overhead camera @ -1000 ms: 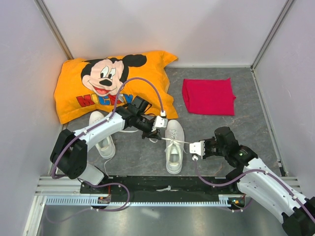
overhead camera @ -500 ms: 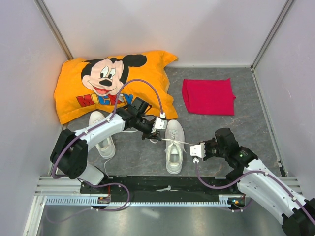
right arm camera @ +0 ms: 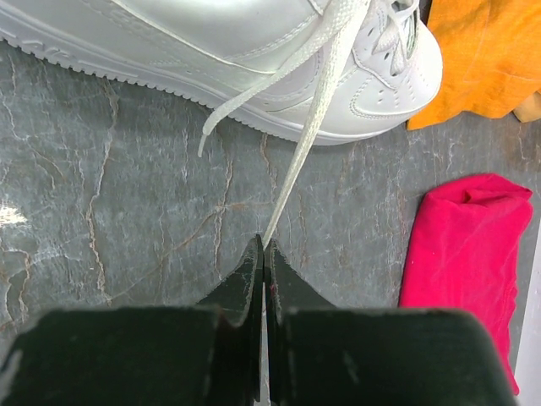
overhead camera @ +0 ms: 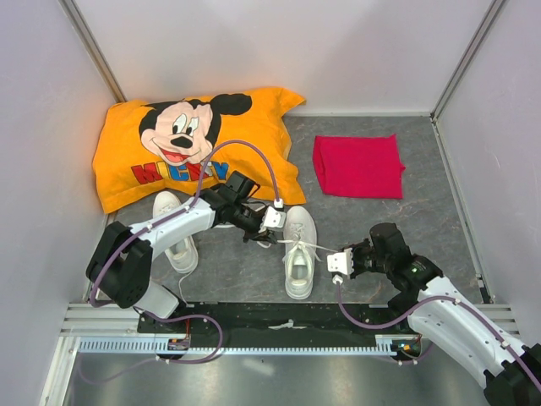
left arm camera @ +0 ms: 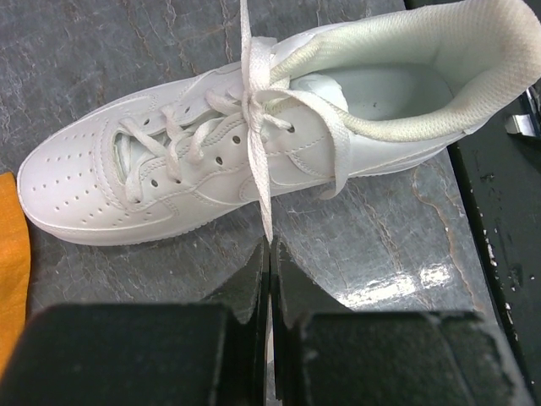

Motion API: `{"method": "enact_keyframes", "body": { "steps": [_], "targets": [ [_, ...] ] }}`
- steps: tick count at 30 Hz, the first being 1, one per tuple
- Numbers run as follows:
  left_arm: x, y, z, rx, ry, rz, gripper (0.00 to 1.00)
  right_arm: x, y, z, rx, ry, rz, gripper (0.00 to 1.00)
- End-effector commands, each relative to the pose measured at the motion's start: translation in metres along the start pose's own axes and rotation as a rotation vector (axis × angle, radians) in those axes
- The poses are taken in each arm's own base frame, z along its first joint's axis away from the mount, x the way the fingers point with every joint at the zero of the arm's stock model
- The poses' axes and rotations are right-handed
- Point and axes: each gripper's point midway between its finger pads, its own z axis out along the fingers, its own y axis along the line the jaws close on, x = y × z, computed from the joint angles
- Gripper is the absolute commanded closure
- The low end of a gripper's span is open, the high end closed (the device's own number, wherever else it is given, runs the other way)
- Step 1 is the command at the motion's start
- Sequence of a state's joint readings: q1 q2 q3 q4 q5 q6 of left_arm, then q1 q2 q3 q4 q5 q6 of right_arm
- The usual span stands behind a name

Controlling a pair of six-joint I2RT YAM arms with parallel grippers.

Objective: Tie the shoes

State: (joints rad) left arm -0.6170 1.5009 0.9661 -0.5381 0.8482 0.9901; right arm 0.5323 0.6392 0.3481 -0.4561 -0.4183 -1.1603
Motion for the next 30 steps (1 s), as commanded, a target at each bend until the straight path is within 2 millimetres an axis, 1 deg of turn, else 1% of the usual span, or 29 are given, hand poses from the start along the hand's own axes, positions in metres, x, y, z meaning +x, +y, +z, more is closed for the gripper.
{"method": "enact_keyframes", "body": {
  "steps": [1,4,7,9,11,15,18,20,22,23,24,25,26,28,29,30],
  "targets": [
    [0.034,-0.005,-0.009,-0.011,0.109,-0.010,0.99,0.034,0.035,-0.005,-0.096,0.139,0.062,1.00],
    [0.033,-0.004,-0.007,-0.009,0.101,-0.010,0.99,0.034,0.036,-0.004,-0.102,0.132,0.062,1.00],
    [0.025,0.001,-0.004,-0.010,0.085,-0.005,0.98,0.033,0.036,-0.003,-0.109,0.130,0.062,1.00],
    [0.025,0.002,-0.003,-0.009,0.086,-0.005,0.99,0.035,0.035,-0.003,-0.110,0.138,0.064,1.00],
    [0.031,0.001,-0.002,-0.009,0.104,-0.009,0.98,0.036,0.036,-0.003,-0.111,0.143,0.064,1.00],
    [0.042,-0.010,0.000,0.009,0.119,-0.008,0.98,0.036,0.037,-0.004,-0.106,0.141,0.060,1.00],
    [0.045,-0.013,0.001,0.018,0.119,-0.019,0.98,0.035,0.037,-0.003,-0.108,0.135,0.059,1.00],
    [0.040,-0.012,0.001,0.017,0.104,-0.021,0.98,0.033,0.035,-0.003,-0.106,0.129,0.054,1.00],
    [0.030,-0.005,0.001,0.008,0.084,-0.032,0.98,0.032,0.032,-0.002,-0.107,0.123,0.054,1.00],
    [0.025,-0.004,0.002,0.008,0.074,-0.036,0.98,0.029,0.027,-0.002,-0.095,0.116,0.053,1.00],
    [0.016,0.003,0.000,-0.004,0.061,-0.040,0.98,0.028,0.025,-0.001,-0.098,0.112,0.057,1.00],
    [0.011,0.004,0.002,0.001,0.056,-0.040,0.99,0.025,0.022,0.000,-0.091,0.105,0.074,1.00],
    [0.006,0.005,0.003,0.003,0.047,-0.041,0.98,0.018,0.012,-0.001,-0.073,0.085,0.070,1.00],
    [-0.007,0.008,0.006,0.006,0.029,-0.048,0.99,0.014,0.007,0.001,-0.082,0.074,0.088,1.00],
    [-0.011,0.009,0.007,0.001,0.024,-0.047,0.98,0.007,-0.002,0.001,-0.068,0.052,0.097,1.00],
    [-0.016,0.011,0.007,-0.003,0.017,-0.067,0.98,0.005,-0.004,0.003,-0.072,0.049,0.107,1.00]
  ]
}}
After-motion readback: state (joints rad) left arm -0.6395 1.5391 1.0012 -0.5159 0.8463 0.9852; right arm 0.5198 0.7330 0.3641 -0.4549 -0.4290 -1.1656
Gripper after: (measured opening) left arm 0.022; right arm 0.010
